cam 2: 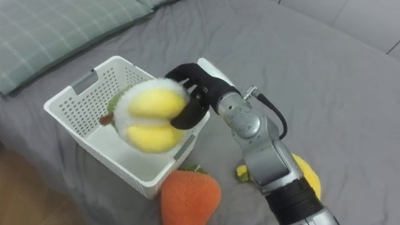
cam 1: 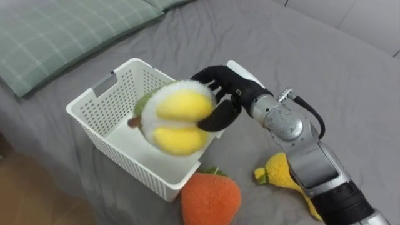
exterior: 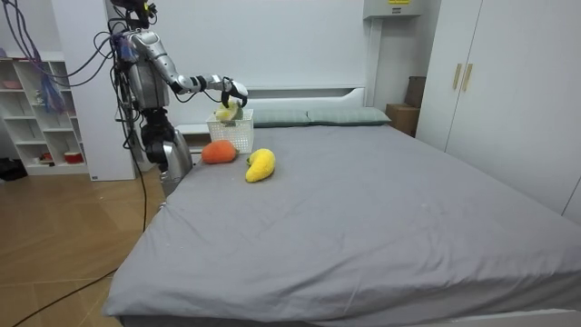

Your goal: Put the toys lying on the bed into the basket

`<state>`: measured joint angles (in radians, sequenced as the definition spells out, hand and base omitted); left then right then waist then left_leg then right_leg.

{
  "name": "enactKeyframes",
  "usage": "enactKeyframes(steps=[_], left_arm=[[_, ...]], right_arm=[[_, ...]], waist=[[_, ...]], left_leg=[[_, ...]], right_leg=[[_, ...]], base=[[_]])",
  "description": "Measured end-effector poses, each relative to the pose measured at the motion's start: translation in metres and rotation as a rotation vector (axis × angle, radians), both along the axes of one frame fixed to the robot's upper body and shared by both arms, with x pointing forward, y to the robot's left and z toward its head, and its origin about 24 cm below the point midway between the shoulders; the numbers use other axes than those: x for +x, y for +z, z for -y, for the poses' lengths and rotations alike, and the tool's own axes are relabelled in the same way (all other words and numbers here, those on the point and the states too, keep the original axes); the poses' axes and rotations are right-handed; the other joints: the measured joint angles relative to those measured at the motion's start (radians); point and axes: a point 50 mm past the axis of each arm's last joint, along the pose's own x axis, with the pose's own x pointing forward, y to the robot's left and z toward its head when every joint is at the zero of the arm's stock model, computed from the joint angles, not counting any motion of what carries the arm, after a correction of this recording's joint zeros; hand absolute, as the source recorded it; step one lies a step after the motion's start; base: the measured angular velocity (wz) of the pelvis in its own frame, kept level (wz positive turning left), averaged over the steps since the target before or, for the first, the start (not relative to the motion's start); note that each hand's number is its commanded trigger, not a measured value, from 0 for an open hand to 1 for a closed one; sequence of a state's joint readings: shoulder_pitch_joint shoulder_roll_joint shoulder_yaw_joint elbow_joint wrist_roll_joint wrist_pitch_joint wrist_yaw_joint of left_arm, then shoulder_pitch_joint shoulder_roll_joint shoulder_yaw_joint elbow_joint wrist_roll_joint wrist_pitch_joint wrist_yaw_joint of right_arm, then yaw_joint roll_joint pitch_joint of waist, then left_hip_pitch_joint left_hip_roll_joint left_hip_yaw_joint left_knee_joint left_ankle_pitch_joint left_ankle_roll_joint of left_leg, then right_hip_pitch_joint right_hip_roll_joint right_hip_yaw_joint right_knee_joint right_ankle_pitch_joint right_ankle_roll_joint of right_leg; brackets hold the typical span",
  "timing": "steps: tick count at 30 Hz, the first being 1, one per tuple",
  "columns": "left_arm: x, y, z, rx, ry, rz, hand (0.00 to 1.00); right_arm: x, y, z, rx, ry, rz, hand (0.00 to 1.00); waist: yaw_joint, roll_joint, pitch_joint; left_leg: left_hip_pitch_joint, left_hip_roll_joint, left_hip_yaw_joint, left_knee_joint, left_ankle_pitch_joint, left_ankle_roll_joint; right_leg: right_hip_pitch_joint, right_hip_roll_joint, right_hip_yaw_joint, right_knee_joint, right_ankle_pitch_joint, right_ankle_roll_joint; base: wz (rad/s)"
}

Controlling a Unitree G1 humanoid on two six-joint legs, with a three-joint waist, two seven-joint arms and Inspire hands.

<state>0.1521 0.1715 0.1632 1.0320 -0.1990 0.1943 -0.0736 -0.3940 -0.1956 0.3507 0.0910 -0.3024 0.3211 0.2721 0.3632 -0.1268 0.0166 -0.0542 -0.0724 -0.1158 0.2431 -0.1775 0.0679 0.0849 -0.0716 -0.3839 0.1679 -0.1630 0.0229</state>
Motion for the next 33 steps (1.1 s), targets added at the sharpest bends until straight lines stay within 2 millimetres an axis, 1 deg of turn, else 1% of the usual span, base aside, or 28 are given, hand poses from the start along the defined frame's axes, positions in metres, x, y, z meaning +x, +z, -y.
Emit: enactKeyframes(steps=[5,8,11,17,22,24,28,29,33], left_arm=[[0.000,0.000,-0.001,0.013,-0.030,-0.011,0.00],[0.003,0.000,-0.001,0.021,-0.041,-0.009,0.00],[0.005,0.001,-0.001,0.024,-0.048,-0.007,0.00],[0.007,0.001,-0.001,0.025,-0.050,-0.002,0.00],[0.007,0.001,-0.001,0.032,-0.066,-0.007,0.00],[0.007,0.001,-0.001,0.032,-0.067,-0.007,0.00],[0.007,0.001,-0.001,0.033,-0.066,-0.007,0.00],[0.007,0.001,-0.001,0.033,-0.067,-0.007,0.00],[0.006,0.001,-0.001,0.034,-0.065,-0.009,0.00]], right_arm=[[0.000,-0.001,0.001,0.000,-0.010,0.003,0.00],[0.001,-0.001,0.001,0.000,-0.019,0.006,0.00],[0.001,-0.003,0.003,-0.003,-0.030,0.003,0.00],[0.002,-0.012,0.006,-0.017,-0.047,-0.031,0.00],[0.002,-0.012,0.007,-0.020,-0.049,-0.031,0.00],[0.002,-0.012,0.007,-0.021,-0.049,-0.030,0.00],[0.002,-0.012,0.007,-0.020,-0.049,-0.031,0.00],[0.002,-0.012,0.007,-0.020,-0.050,-0.031,0.00],[0.003,-0.011,0.008,-0.013,-0.065,-0.021,0.00]], waist=[[0.000,0.000,-0.0003],[0.000,0.000,0.0004],[0.000,0.001,0.0006],[0.000,0.004,0.0029],[0.000,0.007,0.0047],[0.000,0.004,0.0028],[0.000,0.004,0.0028],[0.000,0.006,0.0044],[-0.002,0.008,0.0052]], left_leg=[[-0.003,-0.001,-0.002,0.005,0.002,-0.001],[-0.003,-0.001,0.002,0.007,0.002,-0.001],[-0.002,-0.001,0.003,0.007,0.002,-0.001],[-0.001,-0.001,0.004,0.007,0.002,0.000],[-0.003,-0.001,0.004,0.006,0.002,0.000],[-0.002,-0.001,0.004,0.006,0.002,0.000],[-0.001,-0.001,0.004,0.006,0.002,0.000],[-0.001,-0.001,0.004,0.006,0.002,0.000],[-0.001,-0.001,0.003,0.007,0.002,0.000]], right_leg=[[-0.002,-0.001,0.004,0.001,0.000,0.000],[-0.002,0.000,0.020,0.000,0.000,0.000],[-0.002,0.001,0.027,0.000,0.000,0.000],[-0.002,0.001,0.029,0.000,0.000,0.000],[-0.004,0.001,0.028,0.000,0.000,0.000],[-0.004,0.001,0.028,0.000,0.000,0.000],[-0.004,0.001,0.029,-0.001,0.000,0.000],[-0.004,0.001,0.028,-0.001,0.000,0.000],[-0.004,0.002,0.029,-0.001,0.000,0.000]], base=[[0.01],[-0.02],[0.00],[0.00],[0.00],[0.00],[0.00],[0.00],[0.00]])
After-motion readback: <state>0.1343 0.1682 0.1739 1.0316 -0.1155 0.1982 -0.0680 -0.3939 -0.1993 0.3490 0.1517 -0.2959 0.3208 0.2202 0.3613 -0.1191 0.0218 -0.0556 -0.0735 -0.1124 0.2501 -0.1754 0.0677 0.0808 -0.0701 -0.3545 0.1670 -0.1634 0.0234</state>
